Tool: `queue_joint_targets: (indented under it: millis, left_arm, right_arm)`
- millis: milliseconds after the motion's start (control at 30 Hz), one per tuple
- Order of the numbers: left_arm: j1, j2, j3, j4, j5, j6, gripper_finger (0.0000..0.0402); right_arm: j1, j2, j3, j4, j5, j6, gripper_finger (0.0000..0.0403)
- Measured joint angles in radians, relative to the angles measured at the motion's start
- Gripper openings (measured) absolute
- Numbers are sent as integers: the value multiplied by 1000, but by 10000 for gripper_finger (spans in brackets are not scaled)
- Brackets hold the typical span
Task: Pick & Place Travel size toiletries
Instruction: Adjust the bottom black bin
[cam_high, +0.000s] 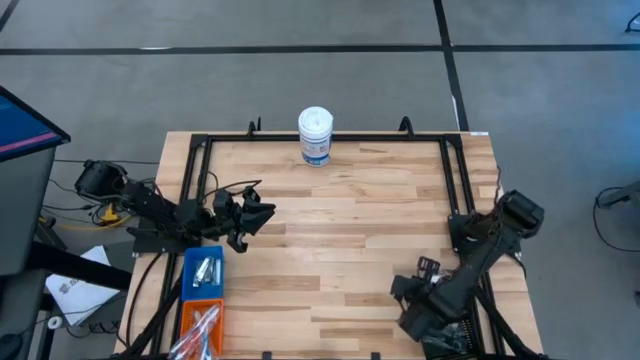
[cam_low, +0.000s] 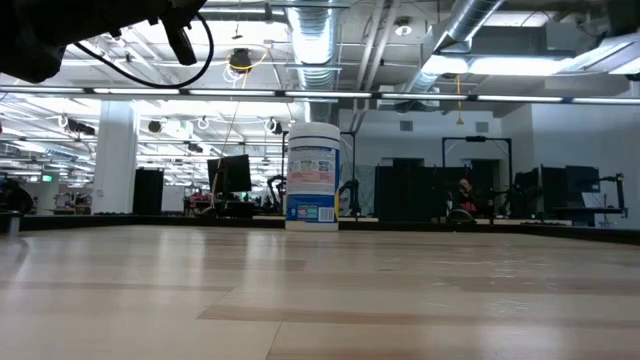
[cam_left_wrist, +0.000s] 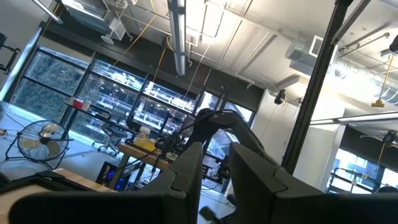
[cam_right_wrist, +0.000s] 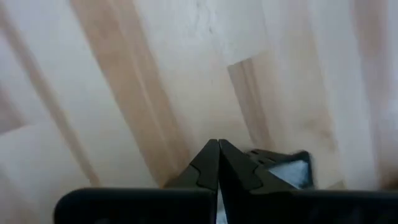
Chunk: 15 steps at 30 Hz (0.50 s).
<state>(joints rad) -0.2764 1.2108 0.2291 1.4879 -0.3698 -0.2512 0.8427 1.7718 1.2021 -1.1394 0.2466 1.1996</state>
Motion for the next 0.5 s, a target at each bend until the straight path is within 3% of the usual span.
queue_joint_targets:
  millis: [133, 267, 500]
  left_arm:
    - [0, 0, 0, 0, 0, 0, 76]
    - [0, 0, 0, 0, 0, 1, 76]
    - [0, 0, 0, -4, 1, 0, 76]
  right_arm:
    - [41, -1, 102, -62, 39, -25, 0]
    - [81, -2, 170, 29, 38, -111, 0]
    - [92, 34, 167, 218, -108, -144, 0]
